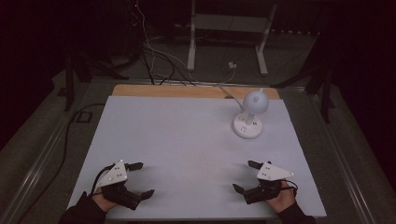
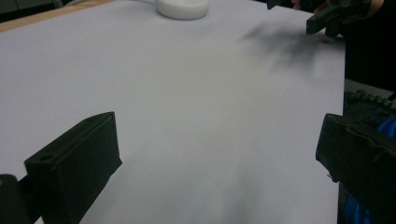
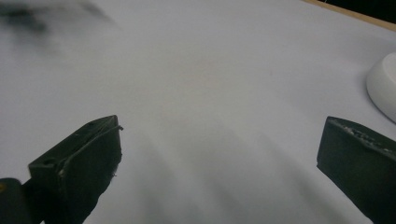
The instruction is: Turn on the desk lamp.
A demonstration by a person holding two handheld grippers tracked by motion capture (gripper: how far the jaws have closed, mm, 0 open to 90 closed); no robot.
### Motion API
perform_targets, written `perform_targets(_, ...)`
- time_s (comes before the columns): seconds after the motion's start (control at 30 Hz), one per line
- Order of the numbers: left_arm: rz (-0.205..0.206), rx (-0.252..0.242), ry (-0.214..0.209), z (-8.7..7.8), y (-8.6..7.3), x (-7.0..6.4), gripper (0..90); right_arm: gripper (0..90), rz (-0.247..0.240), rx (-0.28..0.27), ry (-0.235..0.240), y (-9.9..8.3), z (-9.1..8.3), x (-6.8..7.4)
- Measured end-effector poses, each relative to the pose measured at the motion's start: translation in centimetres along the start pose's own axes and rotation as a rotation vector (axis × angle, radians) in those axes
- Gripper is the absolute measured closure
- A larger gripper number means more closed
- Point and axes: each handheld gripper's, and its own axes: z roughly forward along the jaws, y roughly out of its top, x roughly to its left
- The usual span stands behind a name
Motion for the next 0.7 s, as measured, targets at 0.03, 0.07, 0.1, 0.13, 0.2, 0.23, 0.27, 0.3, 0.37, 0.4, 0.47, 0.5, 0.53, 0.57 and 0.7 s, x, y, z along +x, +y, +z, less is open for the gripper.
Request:
perform_targets(0.03,0.0,0.001,-0.001,0.0,0.0,-0.01,0.3,0.0,0.001,-0.003,0.003,0.02,-0.01,-0.02)
perform_targets(0.07,0.003,0.004,0.002,0.02,-0.01,-0.04,0.3,0.0,0.004,-0.004,0.004,0.03,-0.01,-0.03)
perform_targets(0.1,0.006,0.004,0.003,0.04,0.0,-0.05,0.3,0.0,0.003,-0.003,0.003,0.02,-0.02,-0.03)
perform_targets(0.13,0.006,0.001,0.002,0.05,0.03,-0.03,0.3,0.0,0.004,-0.002,0.003,0.02,-0.03,-0.04)
perform_targets(0.2,0.006,-0.003,0.002,0.09,0.06,0.01,0.3,0.0,0.002,-0.008,-0.009,0.03,-0.07,-0.02)
perform_targets(0.23,0.006,-0.002,0.002,0.1,0.05,0.02,0.3,0.0,-0.001,-0.011,-0.012,0.06,-0.1,-0.04)
perform_targets(0.27,0.006,-0.002,0.002,0.1,0.05,0.02,0.3,0.0,0.004,-0.017,-0.014,0.08,-0.14,-0.06)
perform_targets(0.3,0.007,-0.002,0.004,0.12,0.04,0.03,0.3,0.0,0.007,-0.016,-0.015,0.09,-0.17,-0.06)
perform_targets(0.37,0.005,-0.01,0.005,0.13,0.15,0.02,0.3,0.0,0.005,-0.012,-0.015,0.04,-0.15,-0.07)
perform_targets(0.4,0.005,-0.01,0.004,0.15,0.15,0.02,0.3,0.0,0.004,-0.007,-0.012,0.02,-0.11,-0.09)
perform_targets(0.47,0.011,-0.004,0.008,0.24,0.17,0.07,0.3,0.0,-0.001,0.006,-0.013,-0.02,-0.06,-0.08)
perform_targets(0.5,0.011,-0.005,0.005,0.29,0.19,0.14,0.3,0.0,-0.003,0.01,-0.016,-0.03,-0.01,-0.06)
perform_targets(0.53,0.011,-0.005,0.005,0.29,0.19,0.14,0.3,0.0,-0.003,0.01,-0.016,-0.03,-0.01,-0.06)
perform_targets(0.57,0.006,-0.007,0.003,0.35,0.2,0.2,0.3,0.0,-0.008,0.025,-0.014,-0.04,0.08,0.05)
perform_targets(0.7,0.005,-0.006,0.005,0.34,0.16,0.18,0.3,0.0,-0.007,0.029,-0.004,0.02,0.11,0.2)
